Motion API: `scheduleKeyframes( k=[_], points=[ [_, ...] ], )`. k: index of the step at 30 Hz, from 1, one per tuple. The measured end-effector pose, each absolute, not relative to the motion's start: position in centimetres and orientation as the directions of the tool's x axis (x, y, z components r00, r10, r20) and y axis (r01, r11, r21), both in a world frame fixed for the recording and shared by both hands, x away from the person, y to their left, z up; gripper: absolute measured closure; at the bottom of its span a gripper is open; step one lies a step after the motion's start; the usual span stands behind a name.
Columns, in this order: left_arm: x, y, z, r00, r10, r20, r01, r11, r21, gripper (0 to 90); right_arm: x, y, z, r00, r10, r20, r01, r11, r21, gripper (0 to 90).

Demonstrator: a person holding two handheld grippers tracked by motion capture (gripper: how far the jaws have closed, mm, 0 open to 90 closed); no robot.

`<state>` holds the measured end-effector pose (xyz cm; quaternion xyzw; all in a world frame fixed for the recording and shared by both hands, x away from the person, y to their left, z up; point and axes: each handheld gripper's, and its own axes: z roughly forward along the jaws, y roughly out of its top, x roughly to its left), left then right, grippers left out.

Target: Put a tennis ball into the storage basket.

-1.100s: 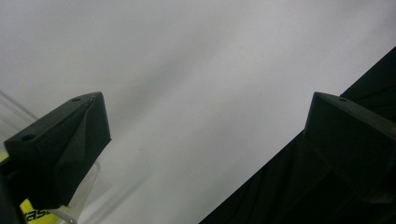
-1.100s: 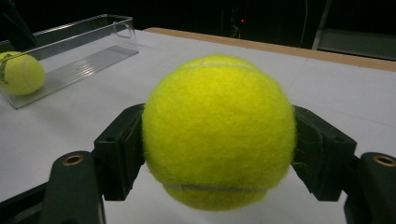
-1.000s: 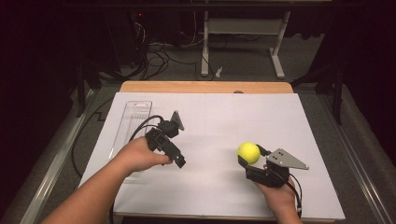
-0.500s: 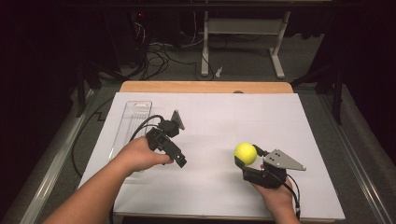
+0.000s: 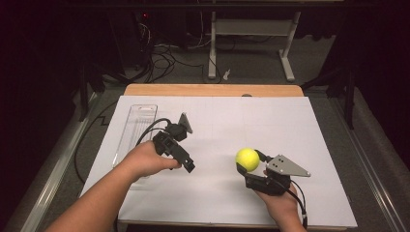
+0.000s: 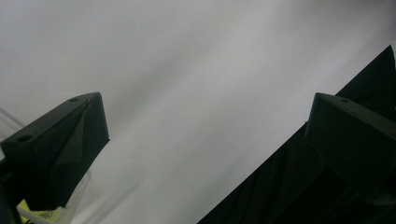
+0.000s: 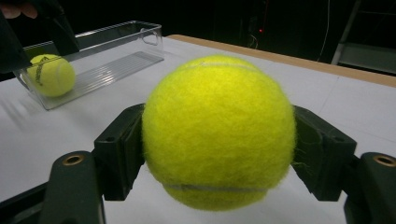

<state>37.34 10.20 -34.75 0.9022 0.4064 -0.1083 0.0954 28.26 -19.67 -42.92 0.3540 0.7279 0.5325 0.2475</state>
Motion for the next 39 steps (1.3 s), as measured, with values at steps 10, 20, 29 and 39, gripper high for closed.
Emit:
scheduleKeyframes(
  k=[10,20,29,39],
  points=[
    [37.2,10.1,-34.5,0.652,0.707,-0.275,0.749,-0.657,0.084,0.8,27.9,-18.1,-43.0,-0.661,0.75,0.02,0.251,0.195,0.948,27.6],
    [37.2,9.8,-34.2,0.655,0.704,-0.275,0.746,-0.66,0.087,0.8,27.7,-16.6,-43.5,-0.694,0.72,0.017,0.252,0.22,0.942,27.7],
    [37.2,9.5,-33.8,0.66,0.701,-0.269,0.742,-0.665,0.085,0.8,27.4,-15.7,-43.6,-0.717,0.697,0.028,0.256,0.225,0.94,27.6],
    [37.1,9.2,-33.0,0.661,0.696,-0.281,0.742,-0.663,0.101,0.8,26.9,-15.0,-43.2,-0.734,0.678,0.035,0.244,0.215,0.946,27.7]
  ],
)
